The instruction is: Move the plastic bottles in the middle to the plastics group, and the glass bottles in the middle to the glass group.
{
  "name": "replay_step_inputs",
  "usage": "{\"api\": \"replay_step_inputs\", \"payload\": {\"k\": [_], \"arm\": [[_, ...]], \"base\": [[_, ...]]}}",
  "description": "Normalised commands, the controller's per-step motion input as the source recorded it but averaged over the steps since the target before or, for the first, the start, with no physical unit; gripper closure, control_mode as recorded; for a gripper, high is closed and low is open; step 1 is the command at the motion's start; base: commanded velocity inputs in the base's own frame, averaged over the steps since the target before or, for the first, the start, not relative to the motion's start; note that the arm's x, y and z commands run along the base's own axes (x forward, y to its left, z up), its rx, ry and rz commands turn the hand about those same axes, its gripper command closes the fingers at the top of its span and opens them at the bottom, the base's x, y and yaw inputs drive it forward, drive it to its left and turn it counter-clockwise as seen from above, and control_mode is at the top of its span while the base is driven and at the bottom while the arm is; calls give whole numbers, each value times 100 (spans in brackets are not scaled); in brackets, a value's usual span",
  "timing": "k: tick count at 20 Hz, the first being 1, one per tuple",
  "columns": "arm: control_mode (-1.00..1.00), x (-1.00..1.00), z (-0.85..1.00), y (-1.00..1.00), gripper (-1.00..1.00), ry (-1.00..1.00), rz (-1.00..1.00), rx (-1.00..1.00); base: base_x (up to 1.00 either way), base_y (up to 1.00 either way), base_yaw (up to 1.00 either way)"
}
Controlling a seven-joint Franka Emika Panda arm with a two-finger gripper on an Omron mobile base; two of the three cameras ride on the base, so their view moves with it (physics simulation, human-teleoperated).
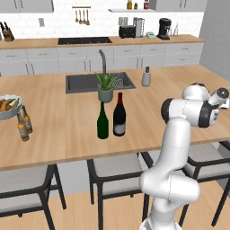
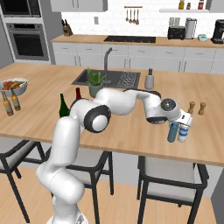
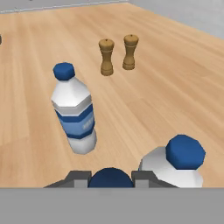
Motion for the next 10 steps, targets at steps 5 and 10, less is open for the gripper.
{"api": "replay_step_inputs", "payload": {"k": [5, 10], "arm": [[-100, 0, -18, 9, 100, -1, 0, -5], [-100, 0, -20, 0, 100, 0, 0, 0]], "base": [[0, 0, 0], [0, 0, 0]]}}
